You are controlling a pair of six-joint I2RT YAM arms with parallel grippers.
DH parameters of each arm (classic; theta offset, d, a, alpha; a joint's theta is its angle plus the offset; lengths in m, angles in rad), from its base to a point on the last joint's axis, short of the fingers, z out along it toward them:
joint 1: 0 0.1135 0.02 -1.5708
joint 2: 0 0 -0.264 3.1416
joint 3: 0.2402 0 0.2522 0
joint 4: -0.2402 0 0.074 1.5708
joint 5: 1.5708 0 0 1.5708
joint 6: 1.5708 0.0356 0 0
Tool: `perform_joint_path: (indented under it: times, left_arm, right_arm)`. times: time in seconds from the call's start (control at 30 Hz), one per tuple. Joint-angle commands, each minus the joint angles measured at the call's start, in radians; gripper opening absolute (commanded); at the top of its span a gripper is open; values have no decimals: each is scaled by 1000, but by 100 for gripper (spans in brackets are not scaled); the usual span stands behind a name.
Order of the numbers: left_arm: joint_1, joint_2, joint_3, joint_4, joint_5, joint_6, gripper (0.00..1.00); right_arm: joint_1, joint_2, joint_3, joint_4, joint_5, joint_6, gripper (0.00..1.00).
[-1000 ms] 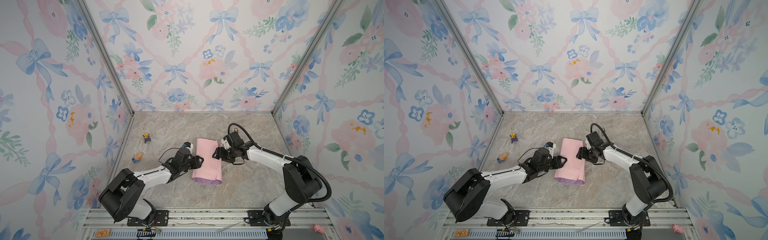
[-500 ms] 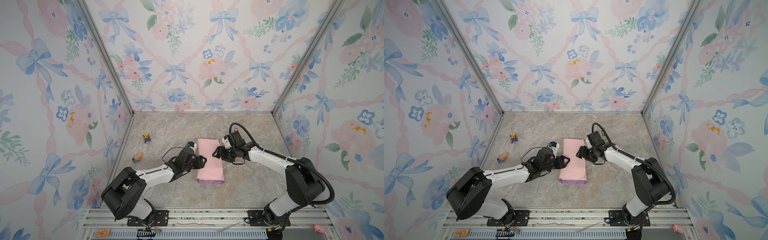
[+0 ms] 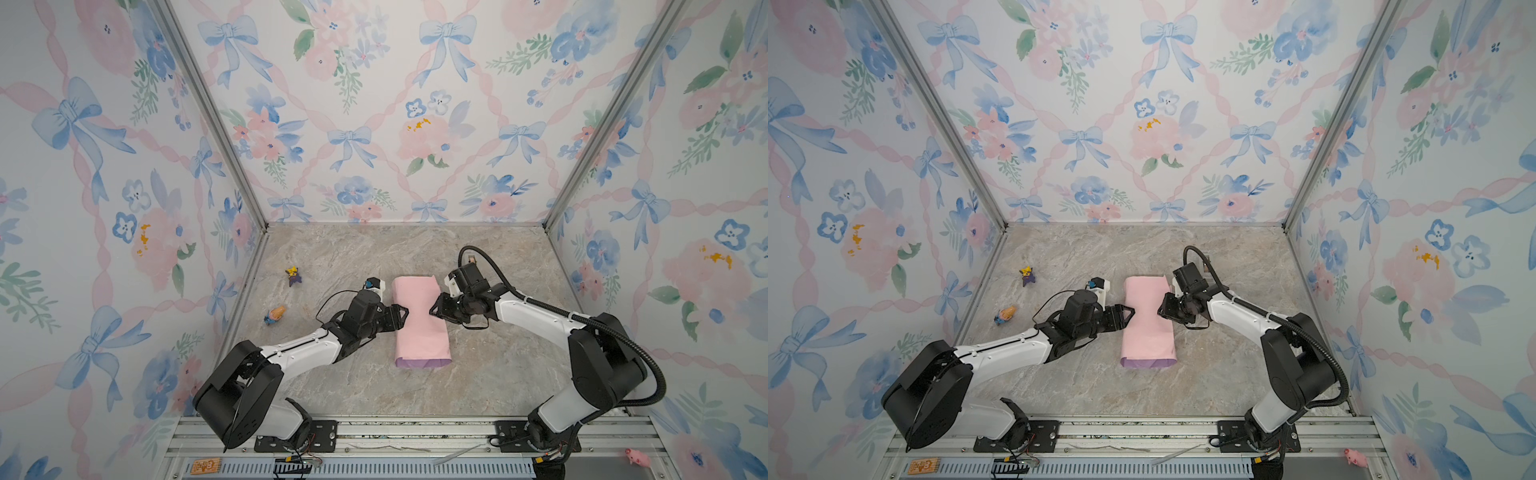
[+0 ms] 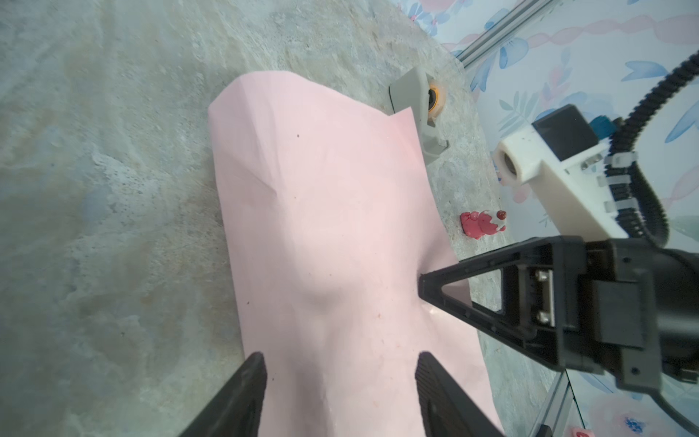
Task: Wrap a gift box in wrapping paper
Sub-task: Fold the wrapping paper for the gift box.
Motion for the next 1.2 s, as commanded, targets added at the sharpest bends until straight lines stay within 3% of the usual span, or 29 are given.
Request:
perform_joint_path:
  times: [0.0, 0.1, 0.23, 0.43, 0.6, 0.83, 1.0, 1.17]
  left_arm:
    - [-1, 55, 1, 2, 46, -13, 62]
    - [-3, 88, 3, 3, 36, -16, 54]
    - [-3, 90, -12, 1, 12, -7, 47]
    - [-3, 91, -13, 1, 15, 7, 47]
    - [-4, 98, -3, 2, 28, 23, 47]
    - [2, 80, 13, 2, 27, 34, 56]
    - [19, 55, 16, -4, 33, 26, 65]
    - [26, 55, -1, -11, 25, 30, 62]
  right_arm:
    - [18, 9, -22, -6, 6, 25, 39]
    - [17, -2, -22, -12, 8, 21, 45]
    - [-18, -55, -14, -73, -5, -17, 72]
    - [-58, -57, -9, -147, -113, -61, 78]
    - [-56, -6, -9, -90, -155, -61, 75]
    - [-45, 9, -35, -31, -152, -14, 43]
    - [-34, -13, -70, 8, -101, 47, 39]
    - [-6, -15, -91, 80, -84, 109, 37]
